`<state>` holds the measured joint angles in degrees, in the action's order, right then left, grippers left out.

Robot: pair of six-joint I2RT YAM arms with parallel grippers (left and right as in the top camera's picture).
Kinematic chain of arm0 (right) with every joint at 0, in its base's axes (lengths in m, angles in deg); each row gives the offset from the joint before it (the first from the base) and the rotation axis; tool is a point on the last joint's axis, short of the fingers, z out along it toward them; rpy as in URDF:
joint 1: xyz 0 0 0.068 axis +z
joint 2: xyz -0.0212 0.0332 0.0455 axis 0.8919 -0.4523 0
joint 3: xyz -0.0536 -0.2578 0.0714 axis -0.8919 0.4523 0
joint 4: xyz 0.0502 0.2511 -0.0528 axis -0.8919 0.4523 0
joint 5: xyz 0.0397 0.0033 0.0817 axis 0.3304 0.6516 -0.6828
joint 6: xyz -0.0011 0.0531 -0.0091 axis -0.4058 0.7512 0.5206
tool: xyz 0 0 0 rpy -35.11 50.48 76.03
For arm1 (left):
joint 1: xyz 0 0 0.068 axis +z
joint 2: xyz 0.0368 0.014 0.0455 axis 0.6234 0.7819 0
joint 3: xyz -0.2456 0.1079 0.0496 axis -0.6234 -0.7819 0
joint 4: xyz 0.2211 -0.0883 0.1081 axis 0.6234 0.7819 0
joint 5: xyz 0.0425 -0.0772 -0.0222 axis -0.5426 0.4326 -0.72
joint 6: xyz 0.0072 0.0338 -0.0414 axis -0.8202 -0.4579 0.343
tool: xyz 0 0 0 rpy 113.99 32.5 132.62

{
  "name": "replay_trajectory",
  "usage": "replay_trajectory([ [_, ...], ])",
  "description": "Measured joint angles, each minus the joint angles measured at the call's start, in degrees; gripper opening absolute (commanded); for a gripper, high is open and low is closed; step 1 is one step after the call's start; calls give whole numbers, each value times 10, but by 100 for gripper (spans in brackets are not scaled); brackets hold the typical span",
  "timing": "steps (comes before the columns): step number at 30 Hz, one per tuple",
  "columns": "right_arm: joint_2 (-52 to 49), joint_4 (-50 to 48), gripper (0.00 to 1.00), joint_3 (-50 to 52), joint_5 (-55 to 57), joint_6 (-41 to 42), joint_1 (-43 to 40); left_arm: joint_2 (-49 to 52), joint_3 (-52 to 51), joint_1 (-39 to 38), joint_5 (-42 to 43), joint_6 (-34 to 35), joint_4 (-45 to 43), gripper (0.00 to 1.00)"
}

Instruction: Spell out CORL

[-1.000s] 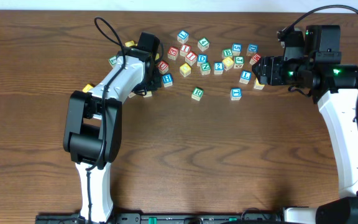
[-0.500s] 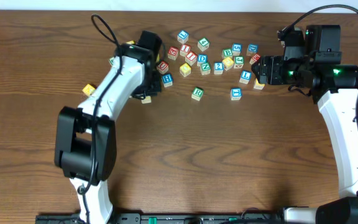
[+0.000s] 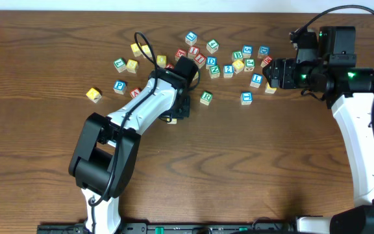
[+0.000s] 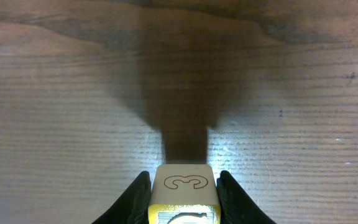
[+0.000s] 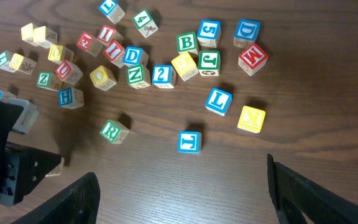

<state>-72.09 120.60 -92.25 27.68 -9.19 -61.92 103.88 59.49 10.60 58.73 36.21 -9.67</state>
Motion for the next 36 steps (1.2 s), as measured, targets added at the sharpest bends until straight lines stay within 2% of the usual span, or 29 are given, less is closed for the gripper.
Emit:
replay_trajectory([
  [5, 0, -1, 83, 9, 2, 0, 0, 0, -10, 0, 17, -26, -29, 23],
  [8, 0, -2, 99, 9, 2, -1, 0, 0, -10, 0, 22, -34, -31, 23],
  [10, 0, -2, 99, 9, 1, 0, 0, 0, -10, 0, 24, -35, -31, 28],
  [14, 0, -4, 99, 9, 1, 0, 0, 0, -10, 0, 26, -38, -31, 29],
  [16, 0, -5, 99, 9, 1, 0, 0, 0, -10, 0, 27, -40, -31, 41],
  [17, 0, -5, 99, 9, 1, 0, 0, 0, -10, 0, 28, -43, -31, 42],
  [33, 0, -5, 96, 9, 2, 9, 0, 0, -10, 0, 28, -41, -35, 43],
  [36, 0, -5, 99, 9, 11, 20, 2, 0, -10, 0, 28, -41, -35, 43],
])
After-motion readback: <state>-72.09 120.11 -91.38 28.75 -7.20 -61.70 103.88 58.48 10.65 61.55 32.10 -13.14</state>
